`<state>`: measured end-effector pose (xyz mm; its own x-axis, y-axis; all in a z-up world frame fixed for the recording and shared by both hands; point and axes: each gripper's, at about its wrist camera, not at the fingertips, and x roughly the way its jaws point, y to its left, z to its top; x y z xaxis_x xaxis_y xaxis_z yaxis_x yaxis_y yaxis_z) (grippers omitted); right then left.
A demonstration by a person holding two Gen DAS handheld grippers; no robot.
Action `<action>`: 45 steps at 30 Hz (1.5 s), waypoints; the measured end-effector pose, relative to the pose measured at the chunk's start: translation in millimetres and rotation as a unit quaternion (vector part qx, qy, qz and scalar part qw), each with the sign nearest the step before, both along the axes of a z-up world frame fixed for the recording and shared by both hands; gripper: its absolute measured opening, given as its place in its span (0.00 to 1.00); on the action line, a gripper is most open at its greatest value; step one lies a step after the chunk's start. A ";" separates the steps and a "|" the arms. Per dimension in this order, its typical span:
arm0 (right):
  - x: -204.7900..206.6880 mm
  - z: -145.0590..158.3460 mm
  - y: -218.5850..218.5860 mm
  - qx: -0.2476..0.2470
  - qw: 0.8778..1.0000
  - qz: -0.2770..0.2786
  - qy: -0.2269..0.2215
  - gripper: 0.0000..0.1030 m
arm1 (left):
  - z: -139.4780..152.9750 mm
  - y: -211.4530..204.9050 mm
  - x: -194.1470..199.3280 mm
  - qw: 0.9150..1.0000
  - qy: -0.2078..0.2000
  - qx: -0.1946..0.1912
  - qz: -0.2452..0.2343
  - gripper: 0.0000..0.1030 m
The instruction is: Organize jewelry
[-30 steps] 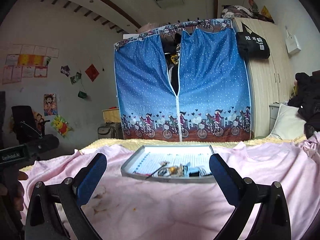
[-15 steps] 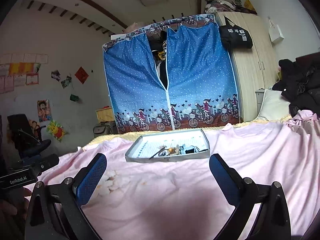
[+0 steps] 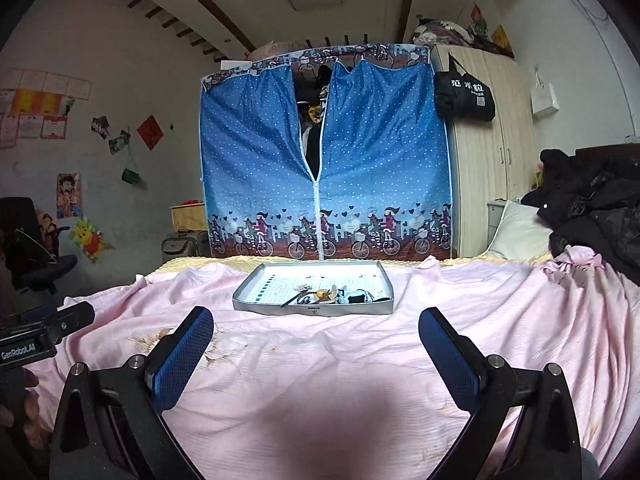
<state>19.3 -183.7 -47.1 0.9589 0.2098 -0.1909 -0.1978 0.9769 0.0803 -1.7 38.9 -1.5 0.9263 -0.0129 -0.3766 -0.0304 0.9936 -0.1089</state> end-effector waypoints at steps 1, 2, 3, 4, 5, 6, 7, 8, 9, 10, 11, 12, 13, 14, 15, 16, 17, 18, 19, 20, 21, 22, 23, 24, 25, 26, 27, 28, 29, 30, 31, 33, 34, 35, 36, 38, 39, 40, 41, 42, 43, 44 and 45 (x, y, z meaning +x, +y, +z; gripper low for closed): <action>-0.5 -0.3 -0.8 -0.001 1.000 -0.001 -0.002 1.00 | -0.9 -0.3 -0.6 1.000 -0.003 0.002 -0.002 0.99; -0.2 -1.1 0.1 -0.002 1.000 -0.001 -0.003 1.00 | -1.1 -0.8 0.4 1.000 -0.005 0.004 -0.003 0.99; 1.5 -2.6 1.2 -0.005 1.000 -0.001 0.000 1.00 | -2.0 -1.7 2.4 1.000 -0.002 0.008 -0.002 0.99; 4.2 -4.4 2.8 -0.009 1.000 -0.001 0.006 1.00 | -2.6 -2.5 3.5 1.000 0.001 0.011 -0.002 0.99; 6.2 -5.9 4.1 -0.011 1.000 0.001 0.013 1.00 | -3.7 -2.1 4.2 1.000 0.002 0.012 -0.002 0.99; 6.7 -7.1 4.4 -0.012 1.000 0.002 0.016 1.00 | -4.2 -2.5 3.8 1.000 0.000 0.014 -0.003 0.99; 6.8 -7.2 4.2 -0.013 1.000 0.003 0.016 1.00 | -5.0 -2.5 3.4 1.000 -0.001 0.014 -0.003 0.99; 5.9 -6.7 5.0 -0.015 1.000 0.003 0.014 1.00 | -5.5 -2.3 2.7 1.000 -0.003 0.014 -0.004 0.99; 6.0 -5.9 5.0 -0.014 1.000 0.003 0.012 1.00 | -5.3 -2.0 2.2 1.000 -0.004 0.013 -0.005 0.99; 6.0 -5.5 5.3 -0.014 1.000 0.004 0.012 1.00 | -5.2 -1.7 1.7 1.000 -0.005 0.013 -0.006 0.99; 6.7 -5.8 5.2 -0.014 1.000 0.004 0.012 1.00 | -5.7 -1.5 1.3 1.000 -0.005 0.014 -0.005 0.99; 7.3 -5.7 5.2 -0.014 1.000 0.003 0.013 1.00 | -5.8 -1.4 1.0 1.000 -0.006 0.014 -0.005 0.99; 7.6 -6.5 4.8 -0.014 1.000 0.003 0.015 1.00 | -5.8 -0.6 1.1 1.000 -0.005 0.013 -0.004 0.99; 7.7 -6.8 4.7 -0.014 1.000 0.003 0.016 1.00 | -5.5 -0.2 1.4 1.000 -0.005 0.012 -0.004 0.99; 7.9 -7.1 4.3 -0.013 1.000 0.003 0.017 1.00 | -5.3 -0.1 1.4 1.000 -0.005 0.011 -0.005 0.99; 7.9 -7.3 3.8 -0.012 1.000 0.003 0.017 1.00 | -5.0 -0.8 1.6 1.000 -0.006 0.011 -0.004 0.99; 8.1 -7.4 3.4 -0.011 1.000 0.003 0.018 1.00 | -4.8 -0.9 1.5 1.000 -0.007 0.011 -0.004 0.99; 8.2 -7.3 2.6 -0.010 1.000 0.001 0.019 1.00 | -4.8 -0.8 1.8 1.000 -0.007 0.012 -0.005 0.99; 8.2 -7.2 2.2 -0.009 1.000 0.000 0.019 1.00 | -4.4 -1.3 1.9 1.000 -0.007 0.012 -0.005 0.99; 7.9 -7.4 1.6 -0.008 1.000 0.000 0.019 1.00 | -4.5 -1.4 1.9 1.000 -0.007 0.013 -0.005 0.99; 7.5 -7.3 1.0 -0.007 1.000 -0.001 0.018 1.00 | -4.4 -1.6 2.3 1.000 -0.008 0.014 -0.005 0.99; 7.1 -7.3 0.8 -0.006 1.000 -0.001 0.018 1.00 | -4.7 -1.6 1.9 1.000 -0.007 0.015 -0.005 0.99; 7.2 -7.4 0.7 -0.007 1.000 -0.001 0.018 1.00 | -5.0 -1.6 2.0 1.000 -0.007 0.014 -0.005 0.99; 7.1 -7.5 0.7 -0.007 1.000 0.000 0.018 1.00 | -5.0 -1.4 2.3 1.000 -0.007 0.012 -0.006 0.99; 7.1 -7.5 0.9 -0.007 1.000 0.000 0.018 1.00 | -4.9 -1.5 2.3 1.000 -0.007 0.011 -0.005 0.99; 7.2 -7.2 0.6 -0.008 1.000 0.000 0.019 1.00 | -4.8 -1.5 2.5 1.000 -0.007 0.010 -0.006 0.99; 7.5 -7.1 0.2 -0.009 1.000 0.001 0.020 1.00 | -4.6 -1.4 2.6 1.000 -0.007 0.009 -0.006 0.99; 7.3 -7.1 0.0 -0.010 1.000 0.001 0.020 1.00 | -5.0 -1.3 2.1 1.000 -0.008 0.009 -0.006 0.99; 7.2 -7.0 0.0 -0.010 1.000 0.002 0.020 1.00 | -5.0 -1.3 2.1 1.000 -0.007 0.009 -0.006 0.99; 7.7 -6.8 -0.4 -0.011 1.000 0.002 0.020 1.00 | -4.9 -1.4 2.4 1.000 -0.007 0.010 -0.005 0.99; 7.6 -6.6 -0.6 -0.011 1.000 0.002 0.020 1.00 | -5.0 -1.1 2.3 1.000 -0.007 0.009 -0.006 0.99; 8.2 -6.6 -0.4 -0.010 1.000 0.003 0.021 1.00 | -5.2 -1.0 2.2 1.000 -0.007 0.009 -0.005 0.99; 8.6 -6.7 -0.2 -0.010 1.000 0.003 0.022 1.00 | -5.2 -0.9 2.4 1.000 -0.007 0.009 -0.005 0.99; 8.9 -6.7 -0.2 -0.010 1.000 0.004 0.023 1.00 | -5.4 -0.5 2.0 1.000 -0.006 0.009 -0.004 0.99; 9.2 -6.8 -0.1 -0.011 1.000 0.004 0.024 1.00 | -5.4 -0.3 2.0 1.000 -0.006 0.007 -0.003 0.99; 9.5 -6.8 0.1 -0.011 1.000 0.005 0.024 1.00 | -5.6 0.6 1.5 1.000 -0.005 0.004 -0.002 0.99; 9.6 -7.0 0.2 -0.011 1.000 0.004 0.024 1.00 | -5.5 1.1 1.4 1.000 -0.006 0.002 -0.001 0.99; 9.5 -7.0 0.4 -0.011 1.000 0.004 0.024 1.00 | -5.4 1.4 1.2 1.000 -0.006 0.001 -0.001 0.99; 9.5 -7.0 0.5 -0.011 1.000 0.004 0.025 1.00 | -5.3 1.8 1.2 1.000 -0.006 0.000 0.000 0.99; 9.8 -7.3 0.8 -0.011 1.000 0.005 0.025 1.00 | -5.5 1.6 0.9 1.000 -0.006 0.000 0.001 0.99; 9.8 -7.1 0.9 -0.011 1.000 0.005 0.025 1.00 | -5.3 1.5 1.0 1.000 -0.006 0.000 0.001 0.99; 9.7 -7.1 1.0 -0.011 1.000 0.004 0.025 1.00 | -5.3 1.6 1.0 1.000 -0.006 0.000 0.001 0.99; 9.9 -7.2 0.9 -0.011 1.000 0.004 0.025 1.00 | -5.3 1.5 1.0 1.000 -0.006 0.000 0.000 0.99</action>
